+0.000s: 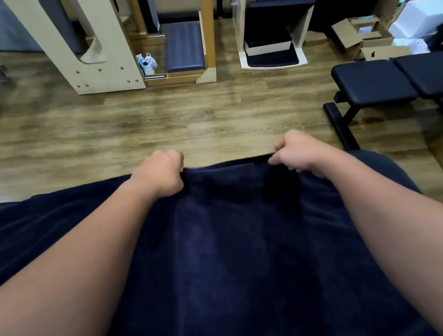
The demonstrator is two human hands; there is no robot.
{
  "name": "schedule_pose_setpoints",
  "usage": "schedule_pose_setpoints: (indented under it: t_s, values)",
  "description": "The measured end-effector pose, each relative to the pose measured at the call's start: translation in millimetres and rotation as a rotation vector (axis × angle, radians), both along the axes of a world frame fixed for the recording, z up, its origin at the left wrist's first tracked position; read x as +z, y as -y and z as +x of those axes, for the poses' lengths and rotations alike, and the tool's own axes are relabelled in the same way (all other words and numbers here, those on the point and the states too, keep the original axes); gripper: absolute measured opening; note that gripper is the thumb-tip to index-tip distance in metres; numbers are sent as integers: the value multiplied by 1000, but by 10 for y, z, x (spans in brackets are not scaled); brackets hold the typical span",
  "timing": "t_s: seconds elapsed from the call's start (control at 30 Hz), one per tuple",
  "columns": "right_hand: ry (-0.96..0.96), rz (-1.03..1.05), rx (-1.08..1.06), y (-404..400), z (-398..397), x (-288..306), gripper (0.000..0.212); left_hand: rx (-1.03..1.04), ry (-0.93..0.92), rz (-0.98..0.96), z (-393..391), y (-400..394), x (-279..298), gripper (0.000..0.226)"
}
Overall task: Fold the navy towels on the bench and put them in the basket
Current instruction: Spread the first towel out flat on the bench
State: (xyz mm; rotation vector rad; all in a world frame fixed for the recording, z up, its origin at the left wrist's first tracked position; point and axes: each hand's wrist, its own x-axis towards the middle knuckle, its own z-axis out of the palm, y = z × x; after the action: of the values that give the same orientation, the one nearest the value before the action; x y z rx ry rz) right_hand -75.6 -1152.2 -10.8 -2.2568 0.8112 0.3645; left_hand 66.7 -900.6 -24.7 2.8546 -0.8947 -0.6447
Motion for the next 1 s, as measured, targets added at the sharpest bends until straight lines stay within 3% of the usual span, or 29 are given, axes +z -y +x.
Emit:
schedule_pose_setpoints:
  t_s: [0.07,0.1,0.17,0.2,0.3,0.37,0.53,0.7,0.87,1.0]
  values:
    - [150,-251,-46,44,76,-64,13,58,13,-101,13,32,15,23]
    - [209,-362,-69,33,105,-101,21,64,-7,-85,-6,61,15,39]
    - [237,-383,-72,-7,131,-196,43,20,-106,41,-114,107,-5,81]
    - [183,-359,-30,-41,110,-247,49,-17,-129,90,-205,139,-29,85]
    - [53,-317,100,-118,-70,-470,38,-207,3,121,-627,295,-94,66]
    - [89,-377,115,-102,-230,-546,35,-314,28,106,-944,453,-126,77]
    - [50,-583,-153,338,-526,-502,35,-345,-116,240,-1439,831,-366,111]
    - [-242,-489,-328,825,-774,-485,32,-284,-110,248,-1512,876,-514,117]
    - [-190,-348,-309,1005,-812,-398,26,-249,-119,313,-1511,931,-467,121]
    - [80,-641,-377,1077,-895,-330,15,-280,-84,314,-1592,1130,-363,125]
